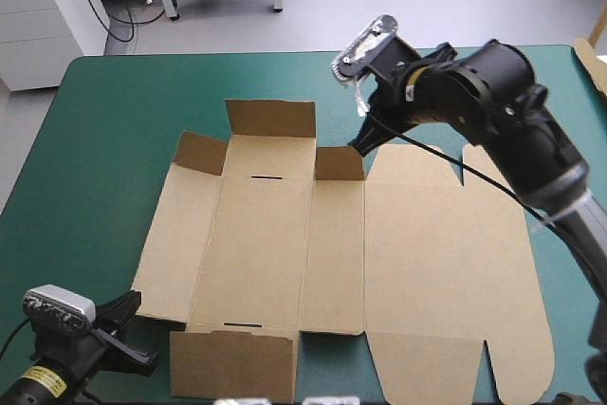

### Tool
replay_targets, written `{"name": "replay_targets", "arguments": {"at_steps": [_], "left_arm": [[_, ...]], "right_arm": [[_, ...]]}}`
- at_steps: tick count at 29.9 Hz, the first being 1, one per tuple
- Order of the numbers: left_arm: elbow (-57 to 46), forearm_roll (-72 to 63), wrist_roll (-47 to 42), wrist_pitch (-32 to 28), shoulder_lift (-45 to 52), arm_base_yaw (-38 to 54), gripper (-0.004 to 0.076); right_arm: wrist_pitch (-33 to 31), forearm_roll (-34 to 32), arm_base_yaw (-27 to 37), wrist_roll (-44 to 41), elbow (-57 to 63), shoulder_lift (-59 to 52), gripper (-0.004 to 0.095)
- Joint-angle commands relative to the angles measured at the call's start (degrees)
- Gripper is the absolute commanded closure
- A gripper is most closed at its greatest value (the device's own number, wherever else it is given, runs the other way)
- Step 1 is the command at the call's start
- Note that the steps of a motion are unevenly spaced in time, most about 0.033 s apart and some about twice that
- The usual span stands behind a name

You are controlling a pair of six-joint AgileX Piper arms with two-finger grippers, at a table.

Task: Fold the box

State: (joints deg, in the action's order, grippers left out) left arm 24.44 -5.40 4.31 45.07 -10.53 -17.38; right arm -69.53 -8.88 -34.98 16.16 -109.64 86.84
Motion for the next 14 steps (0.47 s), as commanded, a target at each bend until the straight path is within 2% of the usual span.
{"name": "replay_targets", "arguments": {"at_steps": [1, 8, 14], "left_arm": [[1.82, -0.27, -0.25, -4.01, -0.90, 0.02, 0.0731], [1.82, -0.27, -0.25, -4.01, -0.90, 0.02, 0.0731], [1.82, -0.27, -0.25, -4.01, -0.90, 0.02, 0.0731]], "right_arm": [[2.51, -1.07, 0.02, -3.21, 5.00, -9.08, 0.0924], [3.13, -1.31, 0.02, -9.48, 21.88, -22.76, 0.0924], [11.32, -1.71, 0.02, -14.07, 39.05, -36.03, 0.0924]]}}
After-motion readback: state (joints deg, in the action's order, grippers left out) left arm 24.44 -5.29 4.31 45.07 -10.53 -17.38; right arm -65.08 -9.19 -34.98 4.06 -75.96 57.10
